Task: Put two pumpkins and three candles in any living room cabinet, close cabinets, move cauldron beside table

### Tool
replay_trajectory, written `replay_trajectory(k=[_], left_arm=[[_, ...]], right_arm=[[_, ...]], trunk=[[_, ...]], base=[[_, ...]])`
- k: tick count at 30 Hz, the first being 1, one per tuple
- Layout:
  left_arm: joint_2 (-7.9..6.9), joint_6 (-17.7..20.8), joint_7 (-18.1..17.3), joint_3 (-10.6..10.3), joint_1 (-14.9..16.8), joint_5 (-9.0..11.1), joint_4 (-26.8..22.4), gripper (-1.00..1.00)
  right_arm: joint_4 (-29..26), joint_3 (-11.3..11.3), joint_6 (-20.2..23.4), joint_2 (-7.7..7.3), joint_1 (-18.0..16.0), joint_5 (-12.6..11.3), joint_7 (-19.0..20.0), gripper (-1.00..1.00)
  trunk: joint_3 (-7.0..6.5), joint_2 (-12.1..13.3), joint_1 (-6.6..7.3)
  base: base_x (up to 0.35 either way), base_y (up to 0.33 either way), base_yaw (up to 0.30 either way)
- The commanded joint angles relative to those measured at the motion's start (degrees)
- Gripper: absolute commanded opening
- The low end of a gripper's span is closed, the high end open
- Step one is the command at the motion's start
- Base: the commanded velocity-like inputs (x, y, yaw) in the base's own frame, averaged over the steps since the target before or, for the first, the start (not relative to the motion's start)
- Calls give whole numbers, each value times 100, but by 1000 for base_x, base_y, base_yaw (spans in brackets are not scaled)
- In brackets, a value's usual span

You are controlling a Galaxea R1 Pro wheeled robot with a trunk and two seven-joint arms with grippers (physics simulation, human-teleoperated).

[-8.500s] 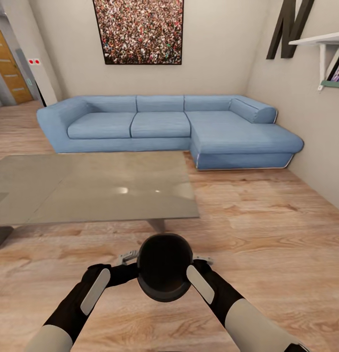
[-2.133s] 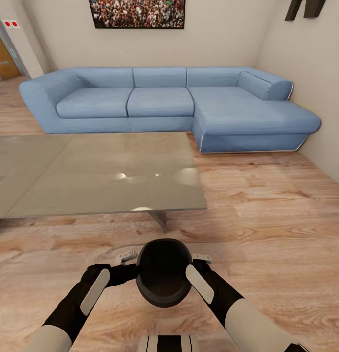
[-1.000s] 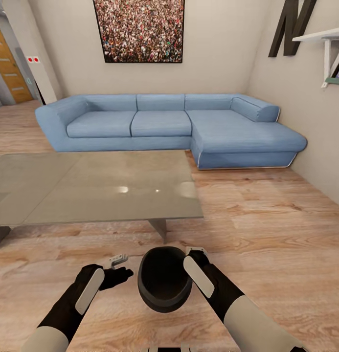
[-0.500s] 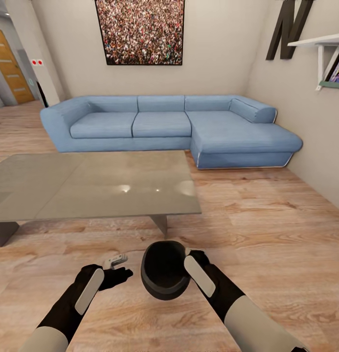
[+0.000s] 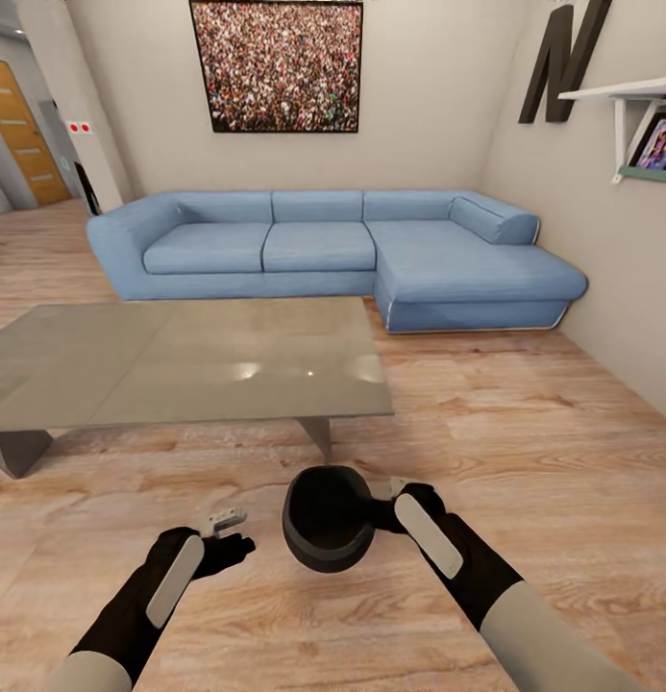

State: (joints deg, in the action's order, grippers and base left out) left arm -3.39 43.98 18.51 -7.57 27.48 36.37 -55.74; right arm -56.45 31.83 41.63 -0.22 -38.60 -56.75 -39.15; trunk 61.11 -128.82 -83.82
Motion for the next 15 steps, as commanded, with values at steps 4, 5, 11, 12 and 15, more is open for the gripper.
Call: replay_trajectory(k=[4, 5, 11, 12, 15], left_arm=[[-4, -23, 239, -21, -42, 75, 46, 100], [-2, -28, 252, -21, -60, 79, 83, 100], [5, -275, 274, -25, -123, 80, 371, 100], [5, -333, 273, -25, -129, 80, 433, 100], [24, -414, 274, -33, -136, 69, 571, 100]], right_arm=[[62, 11, -82, -91, 2, -20, -48, 100], [89, 13, -109, -148, 5, -18, -34, 100], [234, 27, -344, -356, 52, 3, -32, 100], [276, 29, -368, -363, 88, 17, -27, 100], [471, 44, -567, -371, 169, 16, -2, 100]], trunk=[[-67, 160, 92], [-85, 200, 114], [-193, 440, 245], [-211, 480, 267], [-265, 601, 333]], base=[[-77, 0, 0], [-22, 0, 0], [-6, 0, 0], [0, 0, 0], [0, 0, 0]])
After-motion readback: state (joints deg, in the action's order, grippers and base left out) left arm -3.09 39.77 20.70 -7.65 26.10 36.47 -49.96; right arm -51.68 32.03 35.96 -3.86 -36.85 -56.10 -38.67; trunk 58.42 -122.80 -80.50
